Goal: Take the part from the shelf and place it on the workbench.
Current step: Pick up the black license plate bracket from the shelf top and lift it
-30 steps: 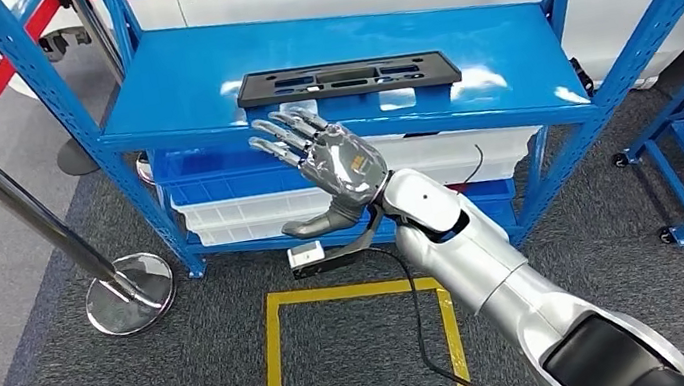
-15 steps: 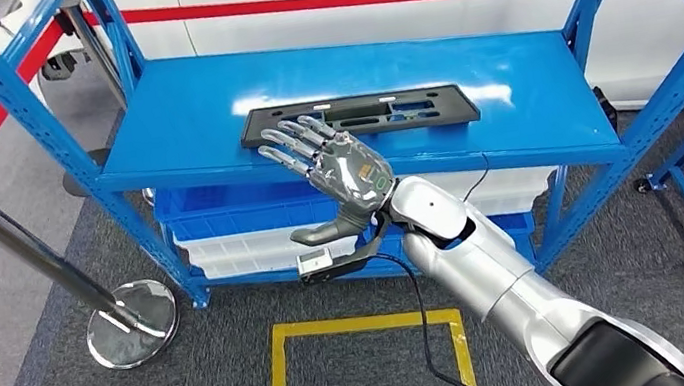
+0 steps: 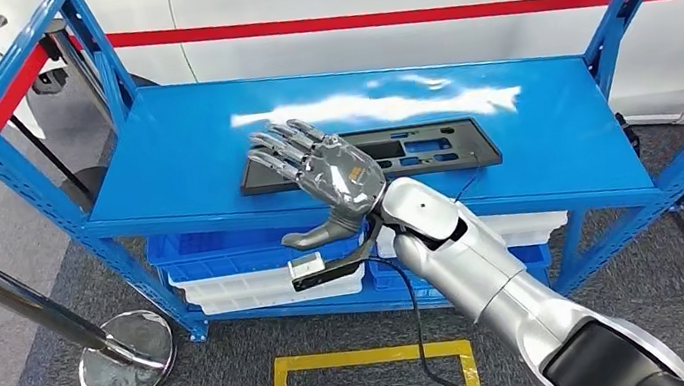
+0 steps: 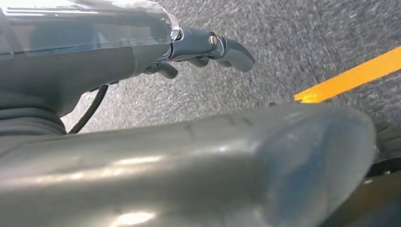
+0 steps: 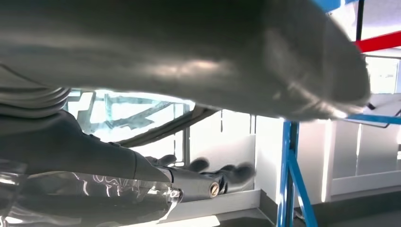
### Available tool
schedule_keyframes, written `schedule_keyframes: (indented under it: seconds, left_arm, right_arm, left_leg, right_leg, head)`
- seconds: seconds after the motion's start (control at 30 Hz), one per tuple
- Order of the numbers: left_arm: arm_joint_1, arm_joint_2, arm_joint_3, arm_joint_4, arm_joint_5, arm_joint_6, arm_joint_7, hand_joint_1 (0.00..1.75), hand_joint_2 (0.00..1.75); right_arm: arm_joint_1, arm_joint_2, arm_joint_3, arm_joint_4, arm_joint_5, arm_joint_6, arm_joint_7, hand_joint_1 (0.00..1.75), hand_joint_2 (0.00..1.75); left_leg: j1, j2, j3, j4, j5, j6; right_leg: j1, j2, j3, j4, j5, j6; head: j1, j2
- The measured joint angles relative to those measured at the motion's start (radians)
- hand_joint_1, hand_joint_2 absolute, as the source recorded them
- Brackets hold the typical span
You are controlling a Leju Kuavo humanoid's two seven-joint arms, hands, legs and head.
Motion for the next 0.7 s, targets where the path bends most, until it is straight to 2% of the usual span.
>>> schedule_keyframes:
  seconds: [0.03,0.1,0.17,0.2,0.23,0.27,0.3,0.33,0.37,0.4,0.43,0.5,0.57,0.6,0.67,0.7]
  left_arm:
    - [-0.001,-0.001,0.0,0.0,0.0,0.0,-0.002,0.0,0.0]
    - [-0.005,-0.002,0.0,-0.001,-0.001,-0.004,-0.011,0.0,0.0]
    - [-0.008,-0.002,0.0,-0.001,-0.003,-0.011,-0.02,0.0,0.0]
    - [-0.007,-0.002,0.0,-0.001,-0.003,-0.012,-0.022,0.0,0.0]
    - [-0.006,-0.002,0.0,-0.001,-0.004,-0.012,-0.023,0.0,0.0]
    - [-0.005,-0.002,0.0,-0.001,-0.003,-0.012,-0.023,0.0,0.0]
    - [-0.004,-0.002,0.0,-0.001,-0.003,-0.011,-0.023,0.0,0.0]
    - [-0.003,-0.003,0.0,-0.001,-0.004,-0.011,-0.023,0.0,0.0]
    - [-0.003,-0.003,0.0,-0.001,-0.005,-0.012,-0.023,0.0,0.0]
    - [-0.004,-0.004,0.0,-0.001,-0.006,-0.012,-0.023,0.0,0.0]
    - [-0.005,-0.004,0.0,-0.001,-0.007,-0.013,-0.022,0.0,0.0]
    - [-0.007,-0.004,0.0,-0.001,-0.007,-0.013,-0.022,0.0,0.0]
    - [-0.007,-0.004,0.0,-0.001,-0.007,-0.012,-0.023,0.0,0.0]
    - [-0.007,-0.004,0.0,-0.001,-0.007,-0.012,-0.024,0.0,0.0]
    - [-0.007,-0.004,0.0,-0.001,-0.007,-0.012,-0.025,0.0,0.0]
    - [-0.007,-0.004,0.0,-0.001,-0.007,-0.012,-0.024,0.0,0.0]
  right_arm:
    - [-0.004,0.001,0.0,0.0,0.0,0.0,0.0,0.0,0.0]
    - [-0.006,0.001,0.0,0.001,0.003,0.001,0.002,0.0,0.87]
    - [-0.002,-0.001,0.0,0.01,0.016,0.001,0.012,0.0,1.75]
    - [0.0,-0.002,0.001,0.021,0.026,0.001,0.02,0.0,1.75]
    - [0.001,-0.004,0.001,0.037,0.038,0.0,0.03,0.0,1.75]
    - [0.0,-0.005,0.001,0.055,0.05,-0.001,0.04,0.0,1.75]
    - [-0.001,-0.006,0.001,0.074,0.062,-0.002,0.051,0.0,1.75]
    - [-0.004,-0.006,0.001,0.095,0.073,-0.003,0.061,0.0,1.75]
    - [-0.007,-0.007,0.001,0.113,0.083,-0.005,0.07,0.0,1.75]
    - [-0.01,-0.007,0.002,0.131,0.091,-0.007,0.077,0.0,1.75]
    - [-0.012,-0.008,0.002,0.148,0.099,-0.01,0.082,0.0,1.75]
    - [-0.018,-0.008,0.003,0.175,0.11,-0.015,0.09,0.0,1.75]
    - [-0.028,-0.009,0.003,0.196,0.121,-0.021,0.095,0.0,1.75]
    - [-0.032,-0.008,0.003,0.207,0.129,-0.023,0.099,0.0,1.75]
    - [-0.036,-0.007,0.004,0.231,0.149,-0.026,0.107,0.0,1.75]
    - [-0.035,-0.006,0.005,0.242,0.158,-0.027,0.111,0.0,1.75]
  left_leg:
    - [0.002,0.0,0.01,-0.007,-0.004,0.004]
    - [0.006,-0.001,0.033,-0.017,-0.014,0.01]
    - [0.007,-0.002,0.052,-0.019,-0.03,0.012]
    - [0.007,-0.003,0.062,-0.019,-0.04,0.011]
    - [0.008,-0.004,0.073,-0.018,-0.05,0.01]
    - [0.009,-0.006,0.087,-0.018,-0.061,0.008]
    - [0.01,-0.007,0.101,-0.017,-0.072,0.005]
    - [0.01,-0.008,0.113,-0.017,-0.083,0.002]
    - [0.01,-0.009,0.122,-0.016,-0.092,-0.002]
    - [0.01,-0.01,0.126,-0.015,-0.1,-0.008]
    - [0.011,-0.011,0.128,-0.013,-0.105,-0.014]
    - [0.012,-0.011,0.131,-0.01,-0.116,-0.027]
    - [0.014,-0.007,0.118,0.031,-0.141,-0.036]
    - [0.015,-0.004,0.093,0.081,-0.164,-0.038]
    - [0.016,-0.002,0.017,0.214,-0.212,-0.042]
    - [0.016,-0.002,-0.016,0.261,-0.222,-0.042]
  right_leg:
    - [-0.001,-0.001,-0.009,0.023,0.002,0.005]
    - [-0.007,-0.002,-0.058,0.105,-0.017,0.019]
    - [-0.016,-0.003,-0.134,0.204,-0.066,0.032]
    - [-0.021,-0.004,-0.166,0.23,-0.085,0.037]
    - [-0.024,-0.004,-0.185,0.229,-0.085,0.042]
    - [-0.027,-0.005,-0.191,0.197,-0.059,0.044]
    - [-0.029,-0.005,-0.186,0.144,-0.008,0.044]
    - [-0.029,-0.006,-0.179,0.082,0.054,0.042]
    - [-0.026,-0.006,-0.172,0.032,0.099,0.037]
    - [-0.023,-0.006,-0.169,0.002,0.13,0.03]
    - [-0.019,-0.006,-0.17,-0.011,0.14,0.021]
    - [-0.016,-0.007,-0.162,-0.013,0.135,0.005]
    - [-0.019,-0.007,-0.147,-0.02,0.13,-0.008]
    - [-0.019,-0.007,-0.139,-0.022,0.127,-0.013]
    - [-0.015,-0.008,-0.13,-0.022,0.118,-0.022]
    - [-0.012,-0.008,-0.127,-0.021,0.114,-0.024]
  head:
    - [0.0,0.0]
    - [0.0,0.0]
    - [0.0,0.0]
    - [0.0,0.0]
    - [0.0,0.0]
    - [0.0,0.0]
    - [0.0,0.0]
    - [0.0,0.0]
    - [0.0,0.0]
    - [0.0,0.0]
    - [0.0,0.0]
    - [0.001,0.0]
    - [0.001,0.0]
    - [0.001,0.0]
    - [0.001,0.0]
    - [0.001,0.0]
